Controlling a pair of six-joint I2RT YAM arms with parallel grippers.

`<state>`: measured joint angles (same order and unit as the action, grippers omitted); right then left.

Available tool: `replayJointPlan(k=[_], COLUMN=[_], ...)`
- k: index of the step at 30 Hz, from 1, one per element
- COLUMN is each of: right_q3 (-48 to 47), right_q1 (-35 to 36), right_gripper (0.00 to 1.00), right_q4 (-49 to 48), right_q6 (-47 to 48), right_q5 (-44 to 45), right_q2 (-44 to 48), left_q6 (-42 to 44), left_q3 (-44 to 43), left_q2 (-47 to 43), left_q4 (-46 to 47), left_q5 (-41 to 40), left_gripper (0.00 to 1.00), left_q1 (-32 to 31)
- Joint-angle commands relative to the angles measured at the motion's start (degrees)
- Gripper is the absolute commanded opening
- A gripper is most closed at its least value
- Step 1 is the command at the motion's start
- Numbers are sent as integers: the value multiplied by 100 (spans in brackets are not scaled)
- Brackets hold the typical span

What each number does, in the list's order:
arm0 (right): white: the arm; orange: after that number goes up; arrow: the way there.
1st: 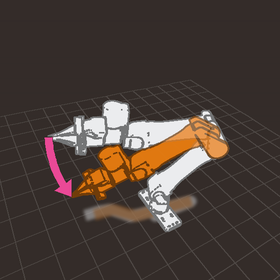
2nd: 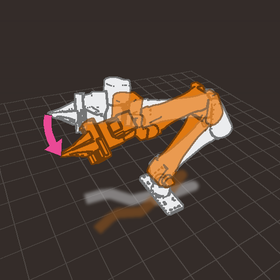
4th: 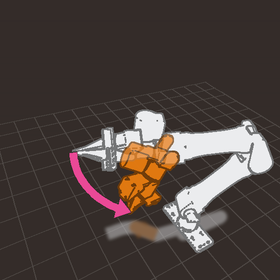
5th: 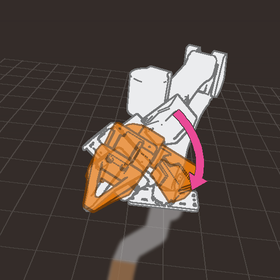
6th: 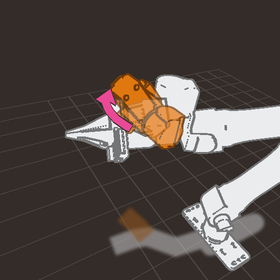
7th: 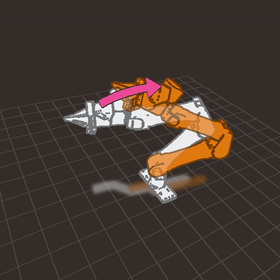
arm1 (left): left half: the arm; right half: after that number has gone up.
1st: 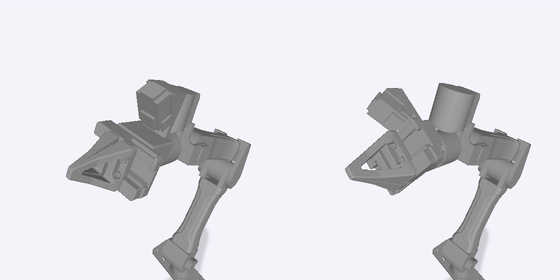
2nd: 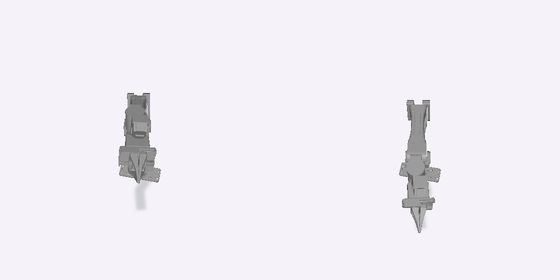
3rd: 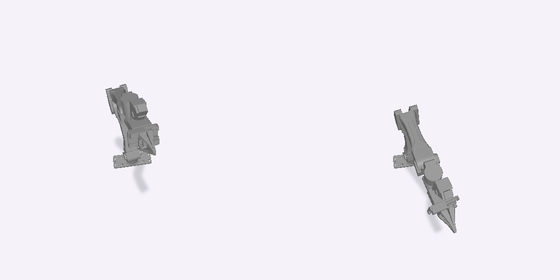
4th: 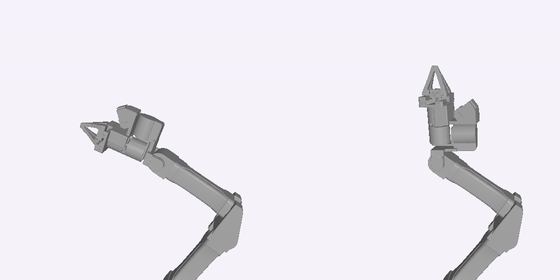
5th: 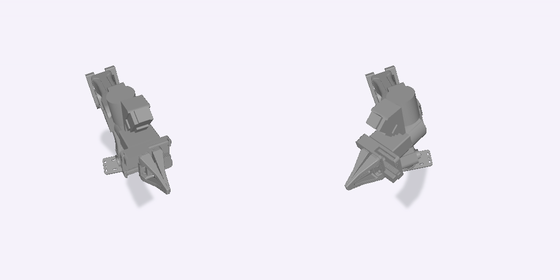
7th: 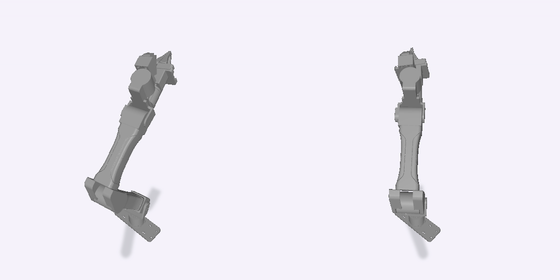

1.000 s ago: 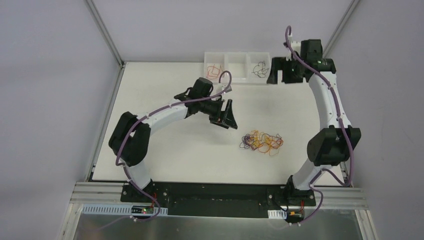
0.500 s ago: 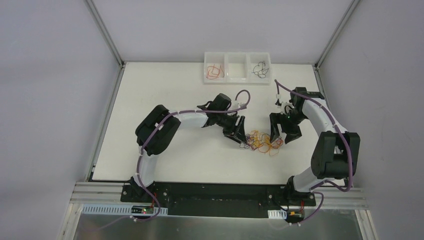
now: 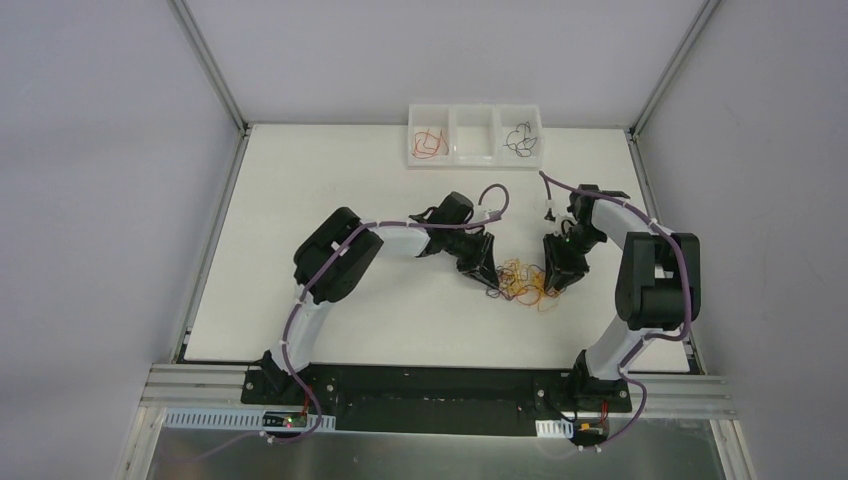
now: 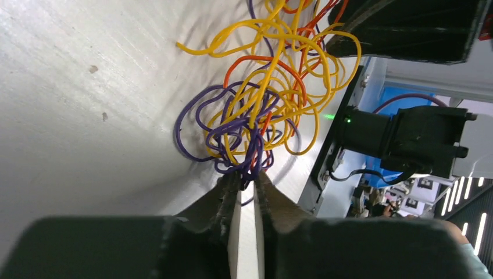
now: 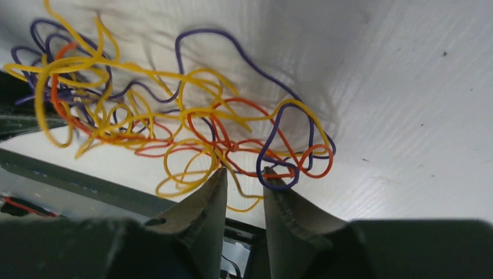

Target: Untangle the cables

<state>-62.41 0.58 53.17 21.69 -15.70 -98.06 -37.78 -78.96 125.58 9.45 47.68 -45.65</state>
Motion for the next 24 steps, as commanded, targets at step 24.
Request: replayJointPlan(k=[24], right_q3=[-649], right_q1=[139], right_gripper=[0], right_q4=[235], right_q6=[218], right_q5=[466], right_q2=[41], left_q6=[1080], left_q3=[2787], left_q2=[-3727], left_q4=[-2149], left_q5=[295], left_gripper=[0], left_q1=[2908])
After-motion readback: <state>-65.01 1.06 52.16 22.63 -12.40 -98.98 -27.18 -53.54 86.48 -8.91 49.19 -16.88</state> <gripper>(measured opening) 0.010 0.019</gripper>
